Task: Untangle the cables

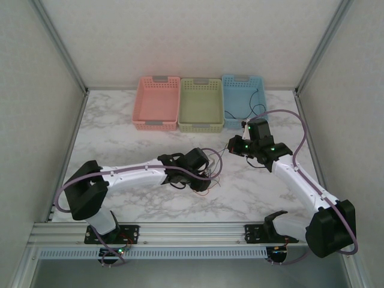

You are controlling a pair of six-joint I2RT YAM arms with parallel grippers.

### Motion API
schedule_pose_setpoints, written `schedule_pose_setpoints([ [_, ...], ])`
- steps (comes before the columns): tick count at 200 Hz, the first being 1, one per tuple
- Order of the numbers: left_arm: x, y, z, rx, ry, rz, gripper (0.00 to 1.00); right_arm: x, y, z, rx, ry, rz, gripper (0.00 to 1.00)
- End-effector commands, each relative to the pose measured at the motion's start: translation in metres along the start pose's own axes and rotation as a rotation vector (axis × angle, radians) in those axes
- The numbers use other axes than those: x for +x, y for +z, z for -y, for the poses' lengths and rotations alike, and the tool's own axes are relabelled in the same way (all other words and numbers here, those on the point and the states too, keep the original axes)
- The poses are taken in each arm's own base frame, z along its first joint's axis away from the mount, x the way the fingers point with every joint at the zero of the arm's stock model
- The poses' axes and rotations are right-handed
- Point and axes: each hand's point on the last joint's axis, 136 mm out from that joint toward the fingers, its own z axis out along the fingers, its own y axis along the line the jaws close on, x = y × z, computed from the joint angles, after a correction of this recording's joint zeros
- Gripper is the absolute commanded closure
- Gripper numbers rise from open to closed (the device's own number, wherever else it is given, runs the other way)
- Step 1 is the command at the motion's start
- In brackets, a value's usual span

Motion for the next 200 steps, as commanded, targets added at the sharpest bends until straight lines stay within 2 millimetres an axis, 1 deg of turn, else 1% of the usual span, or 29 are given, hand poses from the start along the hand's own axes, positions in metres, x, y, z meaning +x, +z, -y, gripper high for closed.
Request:
schedule_pose_setpoints([
  [1,-0.003,0.005,0.003,-0.020,0.037,-0.017,0.57,0.004,-0.002,0.003,-0.001,0.000,-0.011,1.00],
  [29,0.003,0.017,-0.006,-0.071,0.041,-0.049,0.57,0.004,-0.002,0.004,0.003,0.001,-0.008,1.00],
  [46,0.011,0.024,-0.012,-0.105,0.046,-0.076,0.57,0.004,-0.003,0.004,0.003,0.001,-0.007,1.00],
  [84,0.022,0.031,-0.016,-0.139,0.058,-0.107,0.58,0.004,-0.003,0.007,0.011,-0.002,-0.008,1.00],
  [118,0.030,0.034,-0.022,-0.179,0.074,-0.130,0.58,0.000,-0.005,0.007,0.015,-0.001,0.009,1.00],
  [142,0.035,0.037,-0.030,-0.230,0.099,-0.150,0.62,-0.001,-0.006,0.008,0.017,0.000,0.011,1.00],
  [175,0.039,0.035,-0.042,-0.317,0.142,-0.169,0.62,-0.001,-0.007,0.010,0.022,0.001,0.011,1.00],
  [200,0.041,0.035,-0.045,-0.361,0.176,-0.175,0.62,-0.002,-0.008,0.011,0.026,0.002,0.015,1.00],
])
